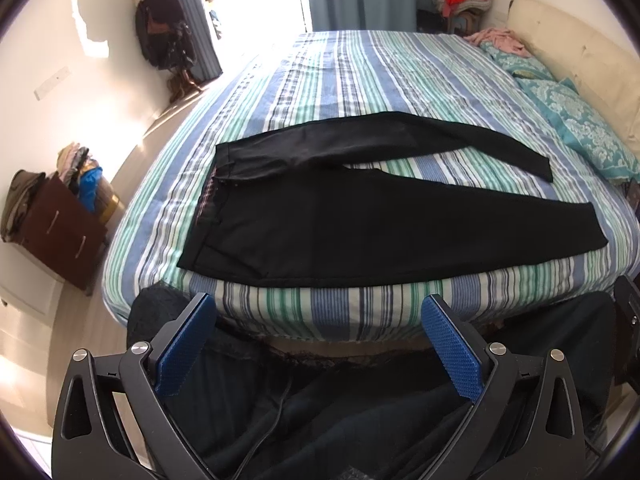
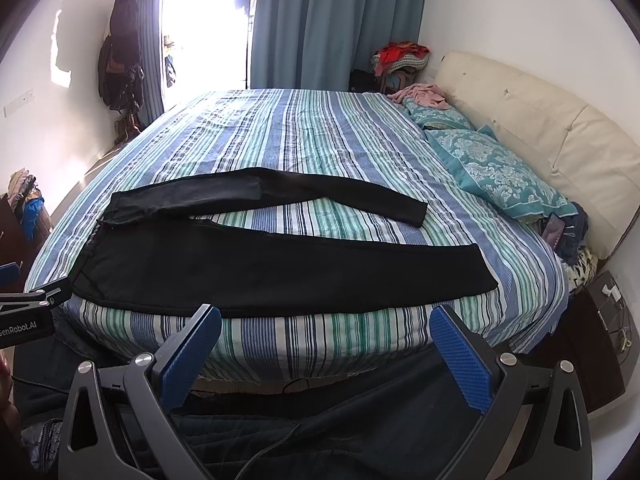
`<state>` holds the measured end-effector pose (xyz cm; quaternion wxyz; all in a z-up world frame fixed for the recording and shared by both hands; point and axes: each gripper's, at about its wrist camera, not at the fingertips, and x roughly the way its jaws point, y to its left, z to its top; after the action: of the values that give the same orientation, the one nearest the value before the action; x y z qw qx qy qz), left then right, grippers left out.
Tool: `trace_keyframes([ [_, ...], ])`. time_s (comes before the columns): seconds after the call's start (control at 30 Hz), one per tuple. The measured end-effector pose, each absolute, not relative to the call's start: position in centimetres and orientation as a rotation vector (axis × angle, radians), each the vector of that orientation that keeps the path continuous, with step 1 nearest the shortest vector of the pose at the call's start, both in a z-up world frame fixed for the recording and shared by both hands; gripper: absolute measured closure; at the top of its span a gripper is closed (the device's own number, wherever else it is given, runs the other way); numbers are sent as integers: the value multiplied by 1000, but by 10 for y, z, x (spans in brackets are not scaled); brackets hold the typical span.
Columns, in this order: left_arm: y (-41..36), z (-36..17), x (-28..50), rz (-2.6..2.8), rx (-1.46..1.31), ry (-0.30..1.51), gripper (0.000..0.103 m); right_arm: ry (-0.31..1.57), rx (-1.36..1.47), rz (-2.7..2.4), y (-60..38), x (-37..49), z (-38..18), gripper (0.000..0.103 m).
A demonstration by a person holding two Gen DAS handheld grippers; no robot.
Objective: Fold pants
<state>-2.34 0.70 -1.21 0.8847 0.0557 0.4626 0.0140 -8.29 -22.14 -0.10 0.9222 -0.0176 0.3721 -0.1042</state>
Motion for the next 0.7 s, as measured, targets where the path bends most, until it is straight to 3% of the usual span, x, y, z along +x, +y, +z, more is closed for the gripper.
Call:
trace_keyframes([
  [0.7,5,-22,-13,26,147,1001,1,783,-89,-199,-211,-67,-10,0],
])
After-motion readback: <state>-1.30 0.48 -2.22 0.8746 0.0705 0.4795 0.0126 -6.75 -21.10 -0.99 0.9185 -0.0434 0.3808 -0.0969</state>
